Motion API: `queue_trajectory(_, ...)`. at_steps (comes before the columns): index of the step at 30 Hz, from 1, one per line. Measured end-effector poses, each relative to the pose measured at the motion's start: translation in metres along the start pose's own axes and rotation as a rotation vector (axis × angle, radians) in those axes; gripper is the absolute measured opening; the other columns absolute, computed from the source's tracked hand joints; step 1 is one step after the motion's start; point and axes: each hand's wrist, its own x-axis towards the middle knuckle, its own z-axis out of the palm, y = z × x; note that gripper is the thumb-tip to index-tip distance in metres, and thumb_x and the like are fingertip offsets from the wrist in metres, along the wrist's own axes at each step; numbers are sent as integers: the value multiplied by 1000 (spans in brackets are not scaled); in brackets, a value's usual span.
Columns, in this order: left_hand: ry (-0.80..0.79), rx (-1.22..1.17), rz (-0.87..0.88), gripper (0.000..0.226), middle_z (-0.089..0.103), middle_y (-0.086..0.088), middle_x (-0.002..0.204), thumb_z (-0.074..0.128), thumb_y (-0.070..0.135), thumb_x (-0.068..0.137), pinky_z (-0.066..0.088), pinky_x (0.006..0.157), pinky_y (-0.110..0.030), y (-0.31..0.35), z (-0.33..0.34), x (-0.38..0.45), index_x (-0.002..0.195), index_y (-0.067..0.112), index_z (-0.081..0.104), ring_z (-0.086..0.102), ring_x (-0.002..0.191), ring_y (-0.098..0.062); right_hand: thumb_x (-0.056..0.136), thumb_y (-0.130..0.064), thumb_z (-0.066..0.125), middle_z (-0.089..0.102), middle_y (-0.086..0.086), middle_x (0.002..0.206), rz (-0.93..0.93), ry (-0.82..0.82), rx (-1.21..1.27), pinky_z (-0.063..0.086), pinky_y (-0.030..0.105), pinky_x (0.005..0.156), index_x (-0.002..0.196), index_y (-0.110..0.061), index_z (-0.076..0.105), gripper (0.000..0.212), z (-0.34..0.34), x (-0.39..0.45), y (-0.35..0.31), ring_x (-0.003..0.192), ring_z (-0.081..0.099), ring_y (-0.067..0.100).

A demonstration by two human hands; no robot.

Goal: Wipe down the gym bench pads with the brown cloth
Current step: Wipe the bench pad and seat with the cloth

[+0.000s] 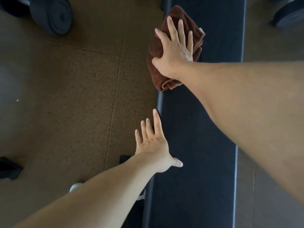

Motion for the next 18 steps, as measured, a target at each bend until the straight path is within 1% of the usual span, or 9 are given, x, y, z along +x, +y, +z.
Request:
queue_trajectory(2, 4, -1, -11, 163, -30, -12, 164, 85, 63, 65, -9, 124, -53, 1, 3, 1, 126, 24, -61, -29, 151, -28, 94, -46, 62, -14, 0, 175, -6, -35, 12, -11, 54, 128, 164, -36, 21, 82, -3, -2, 2, 159, -19, 29)
queue_trajectory(4, 29, -16, 22, 164, -26, -9, 166, 86, 63, 62, -7, 124, -54, -3, 7, 2, 130, 26, -59, -25, 152, -26, 97, -44, 59, -16, 0, 174, 5, -45, 26, -12, 53, 128, 164, -35, 20, 78, -4, -10, 1, 159, -20, 29)
queue_trajectory(6, 82, -84, 93, 164, -21, -3, 168, 88, 65, 58, -6, 125, -54, -13, 9, 3, 137, 30, -52, -20, 154, -22, 101, -41, 53, -16, 0, 174, 28, -36, 41, -11, 53, 128, 165, -35, 18, 73, 3, -27, -4, 159, -19, 28)
queue_trajectory(8, 147, -135, 151, 161, -17, 3, 169, 85, 71, 55, -3, 125, -53, -24, 14, 1, 145, 33, -43, -15, 155, -19, 102, -40, 50, -15, 0, 175, 35, -23, 37, -10, 54, 128, 165, -35, 18, 71, 13, -54, -10, 160, -18, 28)
queue_trajectory(10, 172, -175, 189, 156, -11, 6, 170, 80, 78, 54, 4, 127, -52, -37, 28, -6, 151, 33, -34, -6, 156, -18, 102, -43, 50, -14, 0, 175, 37, -18, 37, -10, 54, 128, 165, -36, 18, 71, 23, -85, -12, 160, -17, 28)
queue_trajectory(12, 111, -245, 202, 155, -4, 8, 170, 78, 82, 51, 16, 126, -52, -59, 54, -27, 154, 34, -28, 4, 156, -19, 101, -47, 50, -14, 0, 175, 41, -43, 59, -11, 54, 128, 164, -36, 17, 72, 31, -121, -17, 160, -18, 28)
queue_trajectory(14, 9, -284, 187, 154, 0, 12, 169, 78, 84, 48, 23, 124, -50, -92, 90, -61, 156, 38, -22, 11, 155, -18, 100, -49, 51, -13, 0, 175, 37, -45, 60, -10, 55, 128, 164, -35, 18, 73, 43, -162, -25, 160, -17, 29)
queue_trajectory(16, -77, -297, 115, 150, -2, 19, 167, 80, 82, 50, 26, 123, -46, -130, 127, -102, 158, 39, -15, 13, 154, -16, 98, -49, 53, -10, 0, 175, 24, -35, 67, -9, 56, 128, 163, -35, 23, 72, 57, -209, -36, 160, -16, 29)
queue_trajectory(18, -152, -290, 23, 146, -6, 21, 166, 82, 77, 53, 25, 122, -40, -170, 157, -140, 159, 40, -13, 13, 154, -14, 97, -45, 54, -8, -1, 175, 27, -24, 89, -8, 56, 128, 161, -34, 28, 70, 71, -259, -48, 160, -15, 28)
